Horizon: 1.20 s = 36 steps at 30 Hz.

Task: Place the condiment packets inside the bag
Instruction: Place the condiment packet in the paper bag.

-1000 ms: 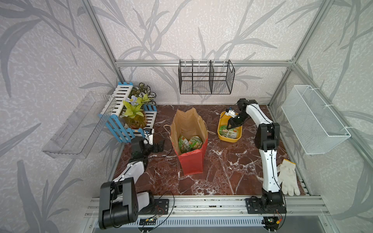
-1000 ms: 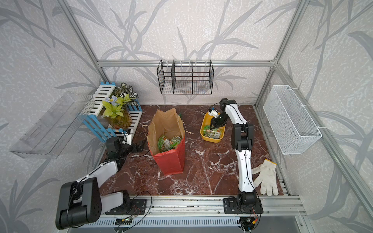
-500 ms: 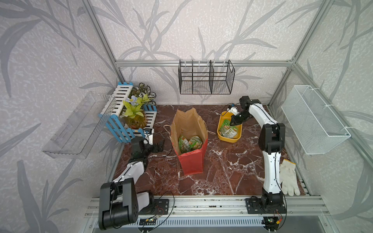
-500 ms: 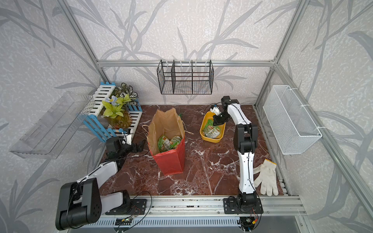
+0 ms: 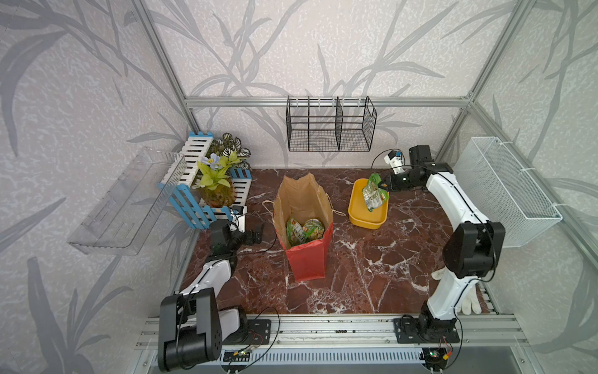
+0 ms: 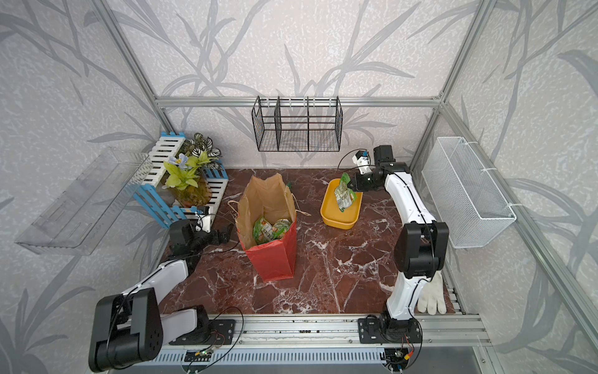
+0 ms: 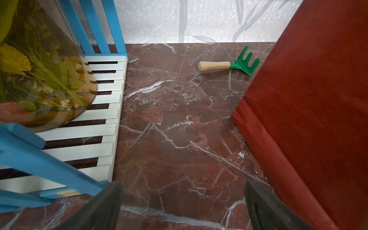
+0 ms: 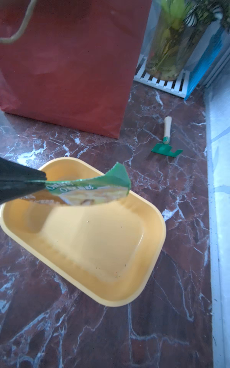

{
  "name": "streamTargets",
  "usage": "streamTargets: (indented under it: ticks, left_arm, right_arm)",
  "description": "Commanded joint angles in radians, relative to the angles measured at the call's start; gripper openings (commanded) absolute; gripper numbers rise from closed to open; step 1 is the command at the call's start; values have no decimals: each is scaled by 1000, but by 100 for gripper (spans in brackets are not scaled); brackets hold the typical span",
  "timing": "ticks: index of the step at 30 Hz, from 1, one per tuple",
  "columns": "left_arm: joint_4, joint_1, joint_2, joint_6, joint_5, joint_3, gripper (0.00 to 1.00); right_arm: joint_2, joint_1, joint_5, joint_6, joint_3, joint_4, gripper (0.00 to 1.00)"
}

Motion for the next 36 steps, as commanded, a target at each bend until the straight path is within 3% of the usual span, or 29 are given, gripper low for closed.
streamTargets:
  ticks: [1, 10, 16, 20, 26, 36]
  left_arm:
    - [9, 3, -21, 11, 18, -12, 100]
    - [13, 4, -35, 9, 30, -20, 100]
    - [14, 6, -42, 2, 21, -21, 100]
    - [26, 11, -42, -17, -9, -22, 100]
    - [53, 58, -51, -60, -24, -25, 100]
    - [84, 87, -83, -94, -47, -43, 100]
  right_arm:
    - [-139, -5, -17, 139, -61, 129, 0]
    - [-456, 32, -61, 367, -190, 262, 0]
    - [-551, 213, 75, 398, -118, 179, 0]
    - [-557, 385, 207, 407, -57, 151, 0]
    - [-501, 585, 309, 429, 5, 161, 0]
    - [-354, 768, 375, 419, 103, 162, 0]
